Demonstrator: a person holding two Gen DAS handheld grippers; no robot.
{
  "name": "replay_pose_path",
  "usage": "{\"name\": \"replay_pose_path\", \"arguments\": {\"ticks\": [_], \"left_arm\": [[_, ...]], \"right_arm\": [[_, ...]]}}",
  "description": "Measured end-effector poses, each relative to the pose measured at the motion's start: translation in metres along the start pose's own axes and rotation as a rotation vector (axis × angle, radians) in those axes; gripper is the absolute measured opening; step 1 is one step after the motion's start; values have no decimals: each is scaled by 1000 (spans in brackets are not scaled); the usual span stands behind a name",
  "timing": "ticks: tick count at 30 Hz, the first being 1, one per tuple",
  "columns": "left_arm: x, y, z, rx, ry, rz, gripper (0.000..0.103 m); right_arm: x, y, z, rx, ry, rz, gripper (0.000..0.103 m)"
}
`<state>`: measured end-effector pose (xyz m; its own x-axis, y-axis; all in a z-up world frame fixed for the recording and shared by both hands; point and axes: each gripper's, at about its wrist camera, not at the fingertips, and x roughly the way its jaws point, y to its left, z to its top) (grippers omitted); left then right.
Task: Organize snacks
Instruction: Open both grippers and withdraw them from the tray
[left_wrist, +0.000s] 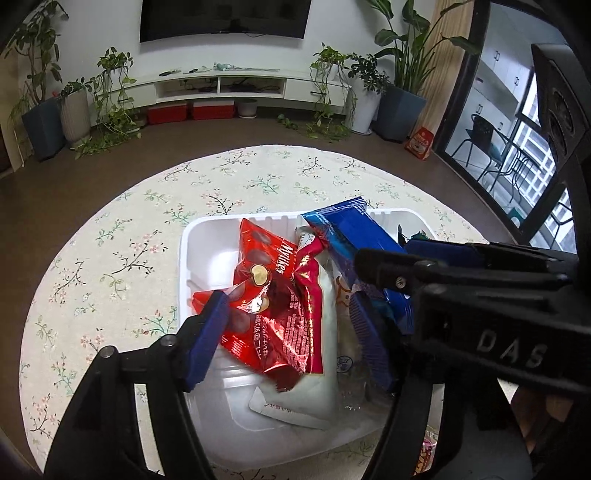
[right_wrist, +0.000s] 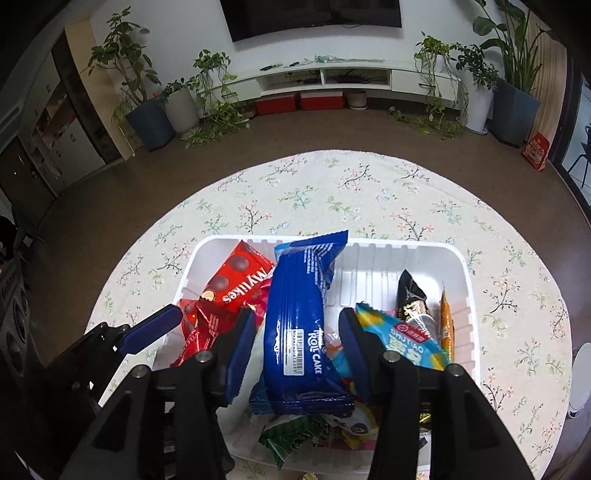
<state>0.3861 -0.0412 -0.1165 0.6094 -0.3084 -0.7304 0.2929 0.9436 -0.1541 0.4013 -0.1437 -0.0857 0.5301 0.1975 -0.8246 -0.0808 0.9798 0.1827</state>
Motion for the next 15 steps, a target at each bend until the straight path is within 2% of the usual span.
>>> {"name": "replay_pose_path", "arguments": {"ticks": [3,5,9,11,15], "left_arm": [[-8,-2,-1,-1,-13,1,75],[-17,-2,-4,11,-25,-2,78],[-40,-4,-17,46,-45,-5,92],[-53,-4,-27,54,-49,-18,94],[-80,-7,-56,92,-56,-44,100]], "right_arm": [[-13,-3,-1,14,-31,14,54],[-27,-6,-3,17,-63,34,63],[-63,-17,-18,24,-146,78,73],[-77,-23,-29,31,-178,95,81],[-96,-37,-65,42,-182,120,81]]}}
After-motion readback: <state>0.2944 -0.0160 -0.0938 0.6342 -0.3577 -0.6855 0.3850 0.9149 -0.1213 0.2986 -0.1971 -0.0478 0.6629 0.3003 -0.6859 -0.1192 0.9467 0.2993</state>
